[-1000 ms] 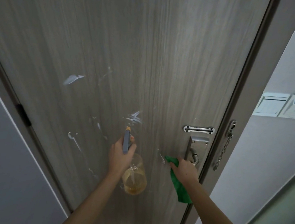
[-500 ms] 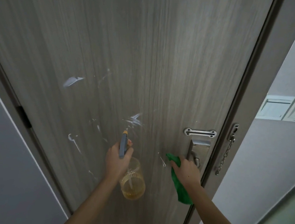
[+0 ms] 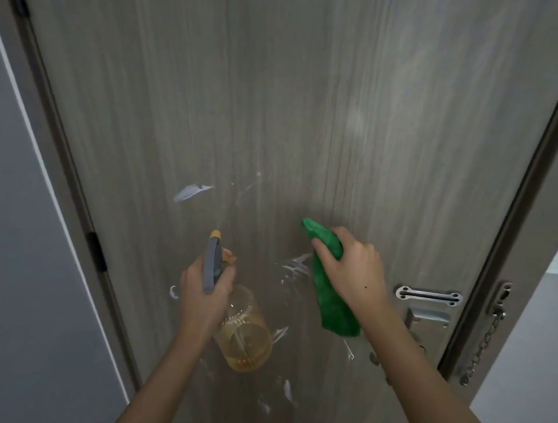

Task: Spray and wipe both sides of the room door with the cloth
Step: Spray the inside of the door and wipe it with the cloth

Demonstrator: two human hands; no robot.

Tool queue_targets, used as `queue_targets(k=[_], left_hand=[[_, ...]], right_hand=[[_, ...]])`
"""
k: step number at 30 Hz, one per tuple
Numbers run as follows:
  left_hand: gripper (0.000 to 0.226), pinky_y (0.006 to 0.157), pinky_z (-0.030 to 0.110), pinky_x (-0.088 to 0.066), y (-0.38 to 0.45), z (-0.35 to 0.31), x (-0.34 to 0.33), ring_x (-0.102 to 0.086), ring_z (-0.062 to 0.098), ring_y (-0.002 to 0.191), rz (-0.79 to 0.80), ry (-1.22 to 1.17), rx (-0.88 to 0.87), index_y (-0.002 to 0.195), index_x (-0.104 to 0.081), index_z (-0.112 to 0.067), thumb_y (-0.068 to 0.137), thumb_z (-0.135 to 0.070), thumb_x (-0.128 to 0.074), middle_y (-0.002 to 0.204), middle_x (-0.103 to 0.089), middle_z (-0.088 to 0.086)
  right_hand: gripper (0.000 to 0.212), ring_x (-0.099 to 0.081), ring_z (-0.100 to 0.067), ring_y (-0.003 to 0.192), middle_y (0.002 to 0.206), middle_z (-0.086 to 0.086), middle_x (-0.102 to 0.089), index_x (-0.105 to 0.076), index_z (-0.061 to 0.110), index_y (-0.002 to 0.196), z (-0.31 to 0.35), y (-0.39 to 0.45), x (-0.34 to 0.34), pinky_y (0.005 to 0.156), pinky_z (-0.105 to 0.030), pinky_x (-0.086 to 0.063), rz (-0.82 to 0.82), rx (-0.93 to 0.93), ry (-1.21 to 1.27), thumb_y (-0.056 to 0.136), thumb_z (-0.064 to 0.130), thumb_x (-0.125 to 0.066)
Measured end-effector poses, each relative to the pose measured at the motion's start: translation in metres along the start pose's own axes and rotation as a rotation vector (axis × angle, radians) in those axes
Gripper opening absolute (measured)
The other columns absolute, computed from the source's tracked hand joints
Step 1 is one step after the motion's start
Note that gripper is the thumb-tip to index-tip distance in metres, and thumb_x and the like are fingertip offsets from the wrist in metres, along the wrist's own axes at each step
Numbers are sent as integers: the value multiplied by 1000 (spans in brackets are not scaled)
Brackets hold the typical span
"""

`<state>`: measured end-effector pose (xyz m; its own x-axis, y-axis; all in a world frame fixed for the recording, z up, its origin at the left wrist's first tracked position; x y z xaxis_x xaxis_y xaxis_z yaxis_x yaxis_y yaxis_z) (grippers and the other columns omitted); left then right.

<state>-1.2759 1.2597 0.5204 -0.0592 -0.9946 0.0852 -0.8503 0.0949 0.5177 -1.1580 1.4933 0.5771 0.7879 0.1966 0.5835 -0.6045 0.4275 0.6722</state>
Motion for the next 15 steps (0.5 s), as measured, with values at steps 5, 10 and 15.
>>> queue_targets(k=[5,10,15], left_hand=[[30,47,33,-33,5,4,30,-38,14,46,-30,29,19,60,-46,-17,83,-33,-57,50,-40,-1],[31,49,35,-37,12,23,51,-43,18,49,-33,27,48,68,-55,-9,93,-27,-62,54,-44,4],[15,48,36,-40,13,31,62,-47,18,50,-26,80,32,78,-65,-18,93,-20,-62,56,-49,3]], right_hand=[[27,-61,-25,56,60,-3,-62,-64,15,90,34,-2,-15,52,-31,-47,-15,36,68,89,43,-62],[30,-58,-19,53,60,-1,-61,-65,14,92,41,-4,-36,50,-30,-47,27,23,58,90,43,-61],[31,-55,-18,53,62,0,-59,-64,13,96,31,8,-43,50,-27,-42,51,-5,-5,92,43,-58]])
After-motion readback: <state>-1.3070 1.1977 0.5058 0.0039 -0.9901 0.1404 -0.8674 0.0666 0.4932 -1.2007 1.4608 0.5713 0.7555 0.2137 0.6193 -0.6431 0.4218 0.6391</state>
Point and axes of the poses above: each hand's wrist, its own y-axis towards the middle knuckle, its own x-axis out of the back of the hand, z = x × y, the point moved 9 cm from there along y, towards the middle knuckle
